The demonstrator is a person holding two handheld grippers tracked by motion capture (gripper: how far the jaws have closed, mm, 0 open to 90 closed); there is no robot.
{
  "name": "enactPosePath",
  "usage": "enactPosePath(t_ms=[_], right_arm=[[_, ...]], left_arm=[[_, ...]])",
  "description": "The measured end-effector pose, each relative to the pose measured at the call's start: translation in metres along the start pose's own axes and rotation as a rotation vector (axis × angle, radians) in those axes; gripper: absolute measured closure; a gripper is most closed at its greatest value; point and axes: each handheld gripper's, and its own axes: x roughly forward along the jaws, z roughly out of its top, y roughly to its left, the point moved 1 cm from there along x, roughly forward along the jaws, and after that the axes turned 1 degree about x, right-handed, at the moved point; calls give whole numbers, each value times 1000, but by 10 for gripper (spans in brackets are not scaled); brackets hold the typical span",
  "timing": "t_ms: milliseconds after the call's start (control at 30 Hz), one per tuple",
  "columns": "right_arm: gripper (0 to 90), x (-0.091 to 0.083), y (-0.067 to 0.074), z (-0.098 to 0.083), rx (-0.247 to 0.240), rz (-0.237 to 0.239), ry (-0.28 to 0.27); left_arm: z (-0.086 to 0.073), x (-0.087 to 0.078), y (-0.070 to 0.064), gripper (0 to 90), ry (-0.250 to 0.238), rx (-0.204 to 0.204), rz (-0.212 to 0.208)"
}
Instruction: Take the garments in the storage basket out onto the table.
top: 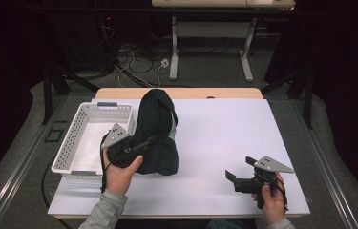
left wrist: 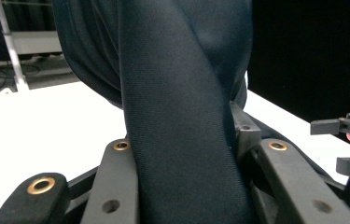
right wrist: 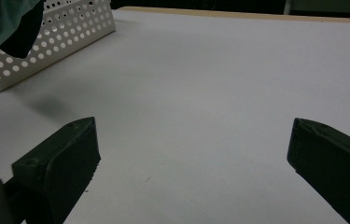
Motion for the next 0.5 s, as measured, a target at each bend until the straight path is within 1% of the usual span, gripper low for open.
enactPosePath(t_ms=[267,300,500], right_arm=[[20,-1,0,0,1,0,1],[20,-1,0,0,0,2,-1],[20,-1,0,1,-1,3,-3]], left_arm=[[-15,18,-7,642,77,1,-21],[-17,20,-8,642,80,3,-21],[-30,34,-10,641,135,6,-29]])
